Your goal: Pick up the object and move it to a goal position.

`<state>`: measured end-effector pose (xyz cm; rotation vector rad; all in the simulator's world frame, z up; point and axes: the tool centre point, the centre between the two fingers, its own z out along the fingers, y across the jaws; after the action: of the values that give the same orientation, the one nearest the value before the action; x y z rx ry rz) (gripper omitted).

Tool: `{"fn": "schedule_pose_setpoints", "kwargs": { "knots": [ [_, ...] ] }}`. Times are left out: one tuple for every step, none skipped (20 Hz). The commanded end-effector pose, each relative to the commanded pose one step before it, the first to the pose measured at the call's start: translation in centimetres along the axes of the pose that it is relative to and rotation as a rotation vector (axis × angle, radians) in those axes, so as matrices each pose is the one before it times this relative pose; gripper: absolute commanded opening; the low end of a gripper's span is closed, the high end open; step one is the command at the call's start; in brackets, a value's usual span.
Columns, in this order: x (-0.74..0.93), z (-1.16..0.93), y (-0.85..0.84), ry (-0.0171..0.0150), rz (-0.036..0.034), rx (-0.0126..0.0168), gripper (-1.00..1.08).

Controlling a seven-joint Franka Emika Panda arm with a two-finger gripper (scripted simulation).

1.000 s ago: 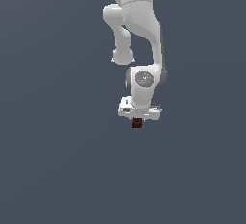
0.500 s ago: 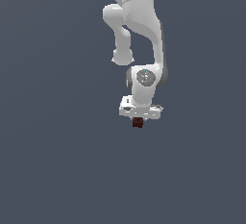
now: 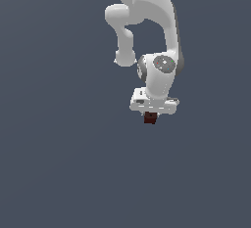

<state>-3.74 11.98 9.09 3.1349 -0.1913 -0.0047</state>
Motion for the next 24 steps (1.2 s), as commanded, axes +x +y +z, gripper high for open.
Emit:
{"fn": "schedule_pose_setpoints", "kwargs": {
  "knots": [
    [-0.268,-2.416,-1.578,0.00291,-0.00039,0.00040,-1.00],
    [-0.130,-1.007,-0.677,0.00000,0.00000,0.00000,-1.00],
    [-0.130,-1.030,-0.692,0.00000,0.00000,0.00000,-1.00],
    [-0.128,-1.044,-0.697,0.00024,0.00014,-0.00040,-1.00],
    [-0.123,-1.039,-0.700,0.00000,0.00000,0.00000,-1.00],
    [-0.117,-1.014,-0.684,0.00000,0.00000,0.00000,-1.00],
    [-0.109,-0.980,-0.664,0.00000,0.00000,0.00000,-1.00],
    [-0.102,-0.942,-0.639,0.00000,0.00000,0.00000,-1.00],
    [-0.093,-0.898,-0.612,0.00000,0.00000,0.00000,-1.00],
    [-0.083,-0.849,-0.582,0.00000,0.00000,0.00000,-1.00],
    [-0.072,-0.789,-0.544,0.00000,0.00000,0.00000,-1.00],
    [-0.061,-0.726,-0.505,0.00000,0.00000,0.00000,-1.00],
    [-0.053,-0.666,-0.465,0.00000,0.00000,0.00000,-1.00],
    [-0.045,-0.607,-0.426,0.00000,0.00000,0.00000,-1.00],
    [-0.037,-0.549,-0.388,0.00000,0.00000,0.00000,-1.00],
    [-0.022,-0.505,-0.323,0.00007,0.00032,0.00036,-1.00],
    [-0.022,-0.433,-0.311,0.00000,0.00000,0.00000,-1.00],
    [-0.015,-0.376,-0.274,0.00000,0.00000,0.00000,-1.00],
    [-0.007,-0.320,-0.236,0.00000,0.00000,0.00000,-1.00],
    [0.004,-0.270,-0.187,-0.00017,0.00002,0.00046,-1.00],
    [0.004,-0.212,-0.163,0.00000,0.00000,0.00000,-1.00],
    [0.008,-0.161,-0.126,0.00000,0.00000,0.00000,-1.00],
    [0.008,-0.111,-0.089,0.00000,0.00000,0.00000,-1.00],
    [0.006,-0.064,-0.052,0.00000,0.00000,0.00000,-1.00]
  ]
}}
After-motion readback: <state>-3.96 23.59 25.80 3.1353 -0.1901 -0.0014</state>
